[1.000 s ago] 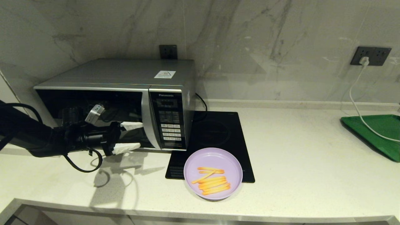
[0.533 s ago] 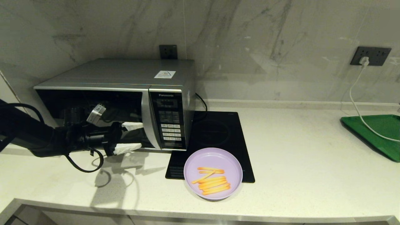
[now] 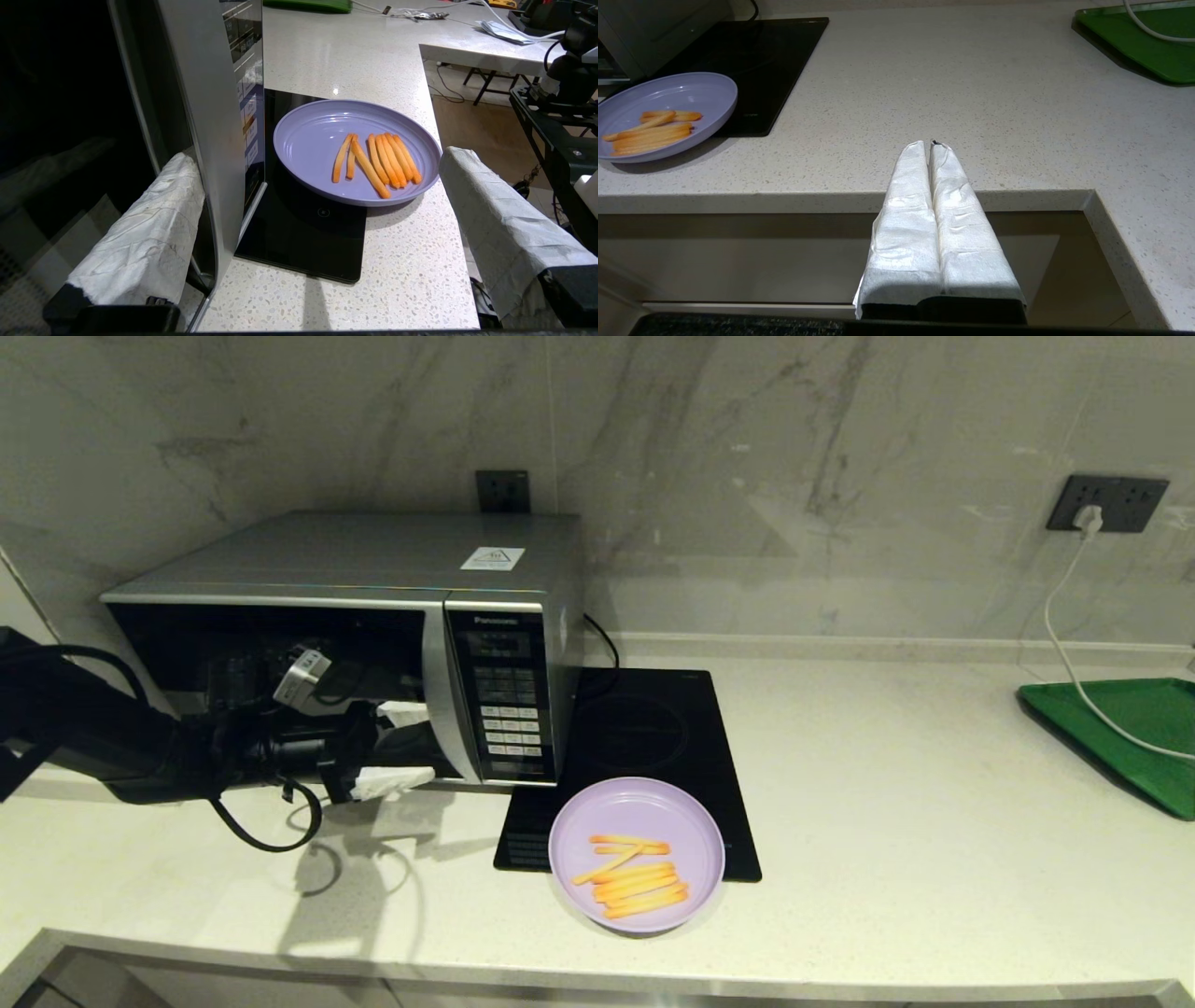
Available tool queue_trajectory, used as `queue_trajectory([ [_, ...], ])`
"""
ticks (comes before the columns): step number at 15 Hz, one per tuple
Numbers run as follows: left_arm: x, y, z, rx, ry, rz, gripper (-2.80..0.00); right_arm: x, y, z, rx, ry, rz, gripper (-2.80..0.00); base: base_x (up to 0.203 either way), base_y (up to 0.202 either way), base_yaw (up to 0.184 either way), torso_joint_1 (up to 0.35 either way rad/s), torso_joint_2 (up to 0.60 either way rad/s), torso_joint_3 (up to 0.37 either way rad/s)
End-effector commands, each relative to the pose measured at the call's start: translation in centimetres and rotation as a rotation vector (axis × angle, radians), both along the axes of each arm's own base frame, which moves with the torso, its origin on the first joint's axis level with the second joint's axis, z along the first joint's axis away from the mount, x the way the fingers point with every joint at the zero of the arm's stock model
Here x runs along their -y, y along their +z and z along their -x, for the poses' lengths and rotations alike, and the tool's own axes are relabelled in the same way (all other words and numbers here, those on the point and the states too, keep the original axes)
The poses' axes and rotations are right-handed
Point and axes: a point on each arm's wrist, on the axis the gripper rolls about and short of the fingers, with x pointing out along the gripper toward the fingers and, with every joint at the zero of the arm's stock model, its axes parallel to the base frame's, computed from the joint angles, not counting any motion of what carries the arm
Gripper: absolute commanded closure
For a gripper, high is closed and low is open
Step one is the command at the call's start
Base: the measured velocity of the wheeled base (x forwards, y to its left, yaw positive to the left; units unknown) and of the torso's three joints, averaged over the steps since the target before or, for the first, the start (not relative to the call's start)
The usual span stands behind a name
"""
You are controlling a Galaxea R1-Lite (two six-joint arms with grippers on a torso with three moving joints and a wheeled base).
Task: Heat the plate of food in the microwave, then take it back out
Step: Open the microwave oven
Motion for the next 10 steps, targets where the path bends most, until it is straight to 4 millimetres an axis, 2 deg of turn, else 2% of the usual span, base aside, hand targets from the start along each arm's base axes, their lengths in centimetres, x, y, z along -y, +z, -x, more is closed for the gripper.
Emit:
queue_trajectory([
  [1,0.19,-0.08,0.05,-0.002,-0.012,0.005,-2.80,0.00,-0.03,0.00,-0.001,0.000,-0.001,0.00,0.000,0.000,0.000,0.000,0.00,0.000],
  [10,1.08,-0.90,-0.20,-0.025,-0.034,0.007,-2.80,0.00,0.00,0.00,0.000,0.000,-0.001,0.00,0.000,0.000,0.000,0.000,0.00,0.000],
])
